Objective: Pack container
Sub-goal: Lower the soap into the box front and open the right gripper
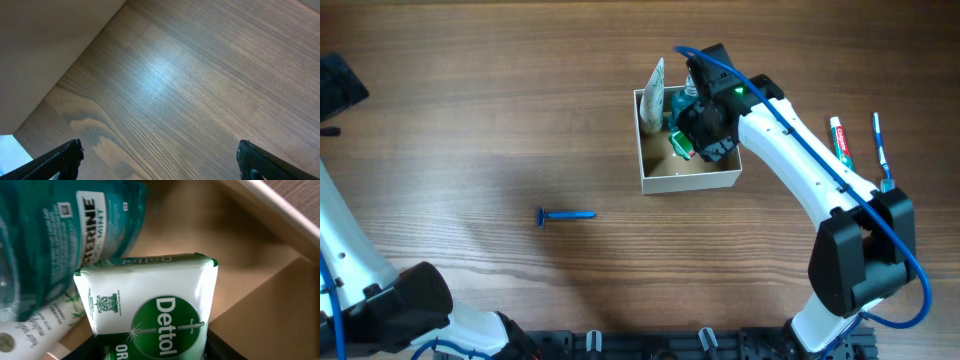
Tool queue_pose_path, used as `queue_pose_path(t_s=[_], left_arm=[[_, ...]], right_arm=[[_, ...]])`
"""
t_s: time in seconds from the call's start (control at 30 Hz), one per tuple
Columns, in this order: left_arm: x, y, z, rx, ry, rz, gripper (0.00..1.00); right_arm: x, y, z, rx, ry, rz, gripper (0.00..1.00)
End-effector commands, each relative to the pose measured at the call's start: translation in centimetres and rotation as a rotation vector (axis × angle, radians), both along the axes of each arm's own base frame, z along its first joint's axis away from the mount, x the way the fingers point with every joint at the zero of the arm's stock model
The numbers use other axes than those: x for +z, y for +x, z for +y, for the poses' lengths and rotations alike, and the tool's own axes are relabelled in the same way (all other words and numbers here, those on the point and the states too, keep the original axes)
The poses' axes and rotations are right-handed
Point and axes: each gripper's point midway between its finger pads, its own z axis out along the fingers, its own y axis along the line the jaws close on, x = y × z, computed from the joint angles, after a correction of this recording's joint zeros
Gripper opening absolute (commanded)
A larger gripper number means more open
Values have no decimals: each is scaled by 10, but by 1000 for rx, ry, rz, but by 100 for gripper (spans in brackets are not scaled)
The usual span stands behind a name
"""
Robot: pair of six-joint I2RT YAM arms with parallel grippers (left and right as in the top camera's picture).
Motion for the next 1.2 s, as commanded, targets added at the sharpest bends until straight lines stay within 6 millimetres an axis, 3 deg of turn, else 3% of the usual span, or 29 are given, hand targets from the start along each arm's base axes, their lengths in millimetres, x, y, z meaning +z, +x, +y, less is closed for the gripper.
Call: queue_pose_path(t_s=[0.0,0.1,0.23,0.63,1.17], left_arm=[[1,0,1,17,-8,-13,100],[1,0,1,16,-9,-13,100],[1,0,1,16,-9,-13,100],[1,0,1,17,-8,-13,100],[1,0,1,17,-8,-13,100]], right_arm=[[-3,9,-3,-44,-13,-25,58],[-2,13,-3,-48,-18,-45,71],[-1,15,-2,-48,-14,-53,81],[8,18,-5,-51,14,-67,91],[111,13,-23,-17,68,-321,95]])
